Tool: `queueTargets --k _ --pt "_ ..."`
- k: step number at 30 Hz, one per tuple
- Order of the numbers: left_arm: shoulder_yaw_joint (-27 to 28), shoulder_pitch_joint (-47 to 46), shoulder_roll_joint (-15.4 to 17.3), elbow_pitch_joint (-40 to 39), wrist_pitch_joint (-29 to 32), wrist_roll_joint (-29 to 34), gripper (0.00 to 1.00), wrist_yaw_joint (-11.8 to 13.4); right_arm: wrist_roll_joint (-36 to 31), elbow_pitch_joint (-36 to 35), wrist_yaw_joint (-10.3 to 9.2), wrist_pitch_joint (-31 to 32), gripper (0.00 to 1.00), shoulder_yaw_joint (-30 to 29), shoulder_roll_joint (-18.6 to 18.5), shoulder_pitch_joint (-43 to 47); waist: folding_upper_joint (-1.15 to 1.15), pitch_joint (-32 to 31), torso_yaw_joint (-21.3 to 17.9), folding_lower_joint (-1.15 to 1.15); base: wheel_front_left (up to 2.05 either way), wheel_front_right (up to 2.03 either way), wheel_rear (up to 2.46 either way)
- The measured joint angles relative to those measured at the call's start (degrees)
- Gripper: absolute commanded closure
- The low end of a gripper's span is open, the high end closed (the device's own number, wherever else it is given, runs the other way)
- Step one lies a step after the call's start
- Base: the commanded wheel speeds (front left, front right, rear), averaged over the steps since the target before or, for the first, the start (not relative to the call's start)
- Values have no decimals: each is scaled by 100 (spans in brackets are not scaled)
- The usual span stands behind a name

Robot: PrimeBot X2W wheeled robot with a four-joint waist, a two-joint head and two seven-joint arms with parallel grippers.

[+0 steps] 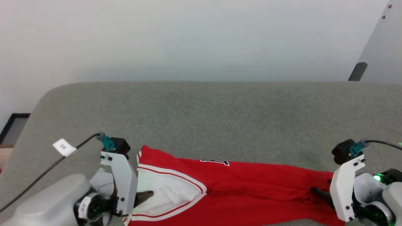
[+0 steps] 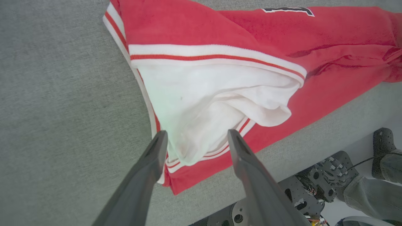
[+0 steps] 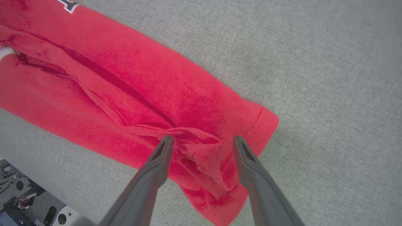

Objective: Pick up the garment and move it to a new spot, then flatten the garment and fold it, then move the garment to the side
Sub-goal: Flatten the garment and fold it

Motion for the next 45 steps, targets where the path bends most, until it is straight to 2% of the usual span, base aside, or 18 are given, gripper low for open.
queueTargets --k 5,9,17,24,27,31,35,45 --pt "107 132 183 -290 -464 116 0 71 114 -164 0 -212 0 -282 -70 72 0 -161 49 0 0 0 0" --pt "298 309 360 -605 -1220 314 0 186 108 -213 0 -370 0 -627 -78 304 0 -258 74 0 0 0 0" --pt "611 907 583 -1042 -2803 695 0 554 18 -67 0 -401 0 -1312 35 786 0 -348 171 0 0 0 0" --pt "992 1439 676 -1170 -4242 917 0 907 -116 146 0 -241 0 -1650 116 972 0 -358 298 0 0 0 0" --pt "1150 1667 687 -1163 -4546 1024 0 1035 -148 270 0 -159 0 -1678 112 973 0 -346 366 0 0 0 0" --pt "1568 1984 592 -1121 -4676 1228 0 1136 -181 471 0 -40 0 -1742 142 974 0 -327 477 0 0 0 0" --pt "2257 2288 302 -1122 -4695 1713 0 1144 -202 744 0 13 0 -1723 141 958 0 -293 601 0 0 0 0" --pt "3758 3339 -474 -921 -4699 2793 0 738 -97 1546 0 -43 0 -1422 331 667 0 -179 896 0 0 0 0"
